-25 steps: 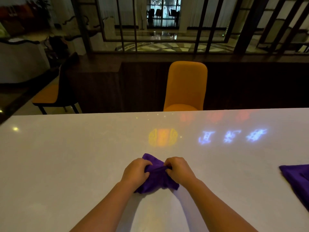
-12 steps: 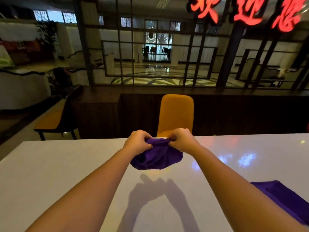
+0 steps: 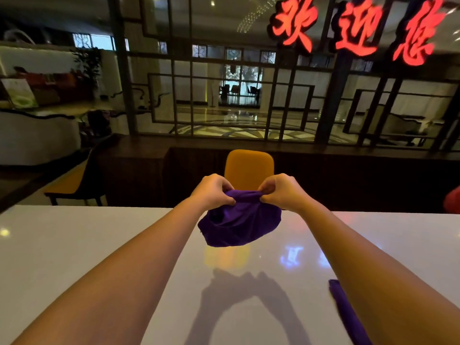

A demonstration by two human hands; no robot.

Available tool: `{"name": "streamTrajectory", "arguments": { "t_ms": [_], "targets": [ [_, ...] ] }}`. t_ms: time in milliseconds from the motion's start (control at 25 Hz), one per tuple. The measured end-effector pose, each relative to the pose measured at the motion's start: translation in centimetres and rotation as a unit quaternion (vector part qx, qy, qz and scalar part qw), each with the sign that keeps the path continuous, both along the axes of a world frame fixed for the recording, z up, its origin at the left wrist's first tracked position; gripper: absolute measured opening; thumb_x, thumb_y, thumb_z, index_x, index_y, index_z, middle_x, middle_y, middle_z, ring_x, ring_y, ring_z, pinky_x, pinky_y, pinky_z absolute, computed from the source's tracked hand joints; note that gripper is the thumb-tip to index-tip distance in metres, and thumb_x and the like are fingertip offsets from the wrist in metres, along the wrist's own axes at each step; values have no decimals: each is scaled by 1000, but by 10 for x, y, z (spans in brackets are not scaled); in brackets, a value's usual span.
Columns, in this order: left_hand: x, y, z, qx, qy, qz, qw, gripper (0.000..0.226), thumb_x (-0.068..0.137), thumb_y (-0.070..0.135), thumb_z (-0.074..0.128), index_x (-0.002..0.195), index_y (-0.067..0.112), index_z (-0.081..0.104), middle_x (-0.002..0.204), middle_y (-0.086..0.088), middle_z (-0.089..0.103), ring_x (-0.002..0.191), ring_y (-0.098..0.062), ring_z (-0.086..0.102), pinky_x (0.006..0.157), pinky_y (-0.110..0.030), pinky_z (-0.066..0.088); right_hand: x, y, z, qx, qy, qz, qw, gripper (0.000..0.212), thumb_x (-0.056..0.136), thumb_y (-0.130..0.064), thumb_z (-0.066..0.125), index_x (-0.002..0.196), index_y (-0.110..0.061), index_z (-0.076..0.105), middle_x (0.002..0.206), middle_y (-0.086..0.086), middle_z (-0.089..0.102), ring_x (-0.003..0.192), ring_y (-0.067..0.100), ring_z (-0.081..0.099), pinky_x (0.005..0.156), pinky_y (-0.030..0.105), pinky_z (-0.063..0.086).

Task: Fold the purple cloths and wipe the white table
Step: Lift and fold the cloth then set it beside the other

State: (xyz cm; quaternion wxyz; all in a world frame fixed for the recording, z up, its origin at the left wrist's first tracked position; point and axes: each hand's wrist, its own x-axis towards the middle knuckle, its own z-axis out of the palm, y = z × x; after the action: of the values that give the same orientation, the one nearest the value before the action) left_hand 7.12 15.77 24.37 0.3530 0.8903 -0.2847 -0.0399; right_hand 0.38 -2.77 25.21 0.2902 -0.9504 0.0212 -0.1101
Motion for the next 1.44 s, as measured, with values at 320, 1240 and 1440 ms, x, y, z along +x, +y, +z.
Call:
{"name": "streamTrajectory", "arguments": {
  "t_ms": [320,1240,1440],
  "targets": [
    [-57,-131,-69,-6,24,60,998,24,79,17,70,103,18,67,101,-3,68,94,-21,61,83,-40,56,-42,-126,-54,3,60,2,998,15,81,-10,67,95,-16,67,89,-3,62,85,16,60,69,25,52],
    [-95,-202,-202,158,158,-1,975,56,74,36,70,125,26,49,118,0,60,103,-20,59,86,-33,49,-113,-217,-223,103,255,0,962,38,73,-24,75,109,-19,61,107,3,65,93,16,60,78,25,50],
    [-126,-298,-216,131,134,-115,975,62,76,35,68,132,24,45,135,-4,51,120,-22,50,99,-38,44,-165,-309,-223,69,214,-134,965,49,73,-19,75,118,-17,58,118,7,63,104,21,59,90,30,49]
  ]
}}
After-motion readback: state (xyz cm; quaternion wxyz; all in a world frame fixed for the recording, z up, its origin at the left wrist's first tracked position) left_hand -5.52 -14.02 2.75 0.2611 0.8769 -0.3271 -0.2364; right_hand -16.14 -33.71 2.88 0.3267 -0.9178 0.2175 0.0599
